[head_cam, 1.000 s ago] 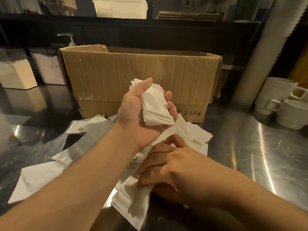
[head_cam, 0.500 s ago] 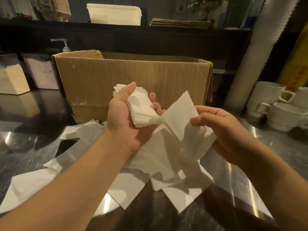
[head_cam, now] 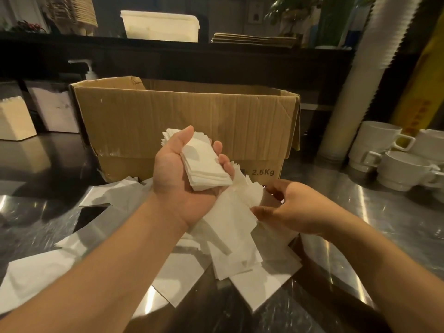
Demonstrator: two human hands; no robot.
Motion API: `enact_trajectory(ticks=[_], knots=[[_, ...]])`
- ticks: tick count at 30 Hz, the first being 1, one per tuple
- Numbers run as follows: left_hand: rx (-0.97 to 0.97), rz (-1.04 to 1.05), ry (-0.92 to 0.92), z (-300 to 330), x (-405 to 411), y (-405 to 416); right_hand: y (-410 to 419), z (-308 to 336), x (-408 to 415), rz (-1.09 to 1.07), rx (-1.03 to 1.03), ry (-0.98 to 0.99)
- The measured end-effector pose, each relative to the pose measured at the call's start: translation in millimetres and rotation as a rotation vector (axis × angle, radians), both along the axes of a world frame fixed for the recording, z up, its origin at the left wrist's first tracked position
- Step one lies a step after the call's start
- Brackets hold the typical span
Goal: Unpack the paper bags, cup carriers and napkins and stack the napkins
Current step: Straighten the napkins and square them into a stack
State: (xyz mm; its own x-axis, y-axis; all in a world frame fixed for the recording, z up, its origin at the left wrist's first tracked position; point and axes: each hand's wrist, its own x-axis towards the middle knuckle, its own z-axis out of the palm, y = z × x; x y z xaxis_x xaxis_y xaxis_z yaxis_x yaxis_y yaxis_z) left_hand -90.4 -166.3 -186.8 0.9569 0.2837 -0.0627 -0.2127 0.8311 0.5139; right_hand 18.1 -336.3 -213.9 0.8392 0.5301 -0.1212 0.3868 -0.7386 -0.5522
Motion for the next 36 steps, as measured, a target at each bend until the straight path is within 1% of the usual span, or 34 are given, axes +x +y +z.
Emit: enact_trajectory(ticks=[7, 14, 17, 20, 21, 22, 24, 25, 26, 29, 30, 31, 34, 36], knots=[[0.009, -0.019, 0.010, -0.7, 1.2, 0.6, -1.0, 2.5, -2.3, -0.087, 0.126, -0.042], [0.013, -0.025, 0.023, 0.3, 1.2, -0.5, -5.1, 6.0, 0.5, -0.038, 0.299, 0.006], [0.013, -0.028, 0.019, 0.5, 1.2, -0.9, -8.6, 8.0, 2.5, -0.019, 0.391, -0.033], [0.016, -0.022, 0.024, -0.2, 0.9, -0.8, -11.1, 7.2, 6.0, -0.014, 0.431, -0.077], [0.019, -0.023, 0.024, -0.1, 0.8, -0.9, -12.0, 7.0, 6.5, -0.020, 0.476, -0.044], [0.023, -0.026, 0.022, 0.1, 0.6, -1.0, -13.2, 7.8, 6.8, -0.031, 0.557, 0.031], [0.025, -0.032, 0.020, 1.0, 0.3, -1.6, -16.2, 12.2, 4.8, -0.044, 0.728, 0.226], [0.025, -0.032, 0.021, 1.3, 0.1, -1.7, -16.9, 14.2, 4.0, -0.034, 0.752, 0.271], [0.025, -0.034, 0.022, 1.6, 0.0, -2.0, -17.4, 14.6, 4.5, -0.019, 0.715, 0.258], [0.028, -0.036, 0.031, 1.9, -0.4, -3.0, -13.5, 11.7, 2.8, -0.027, 0.498, 0.113], [0.028, -0.036, 0.034, 2.0, -0.5, -3.3, -12.7, 10.8, 2.0, -0.040, 0.492, 0.099], [0.029, -0.037, 0.036, 2.2, -0.5, -3.6, -12.5, 10.4, 2.6, -0.042, 0.538, 0.131], [0.037, -0.053, 0.029, 2.7, -0.9, -3.9, -15.5, 18.6, 1.1, -0.079, 0.825, 0.425], [0.043, -0.055, 0.028, 2.9, -1.4, -4.0, -16.2, 22.3, 2.2, -0.130, 0.938, 0.534]])
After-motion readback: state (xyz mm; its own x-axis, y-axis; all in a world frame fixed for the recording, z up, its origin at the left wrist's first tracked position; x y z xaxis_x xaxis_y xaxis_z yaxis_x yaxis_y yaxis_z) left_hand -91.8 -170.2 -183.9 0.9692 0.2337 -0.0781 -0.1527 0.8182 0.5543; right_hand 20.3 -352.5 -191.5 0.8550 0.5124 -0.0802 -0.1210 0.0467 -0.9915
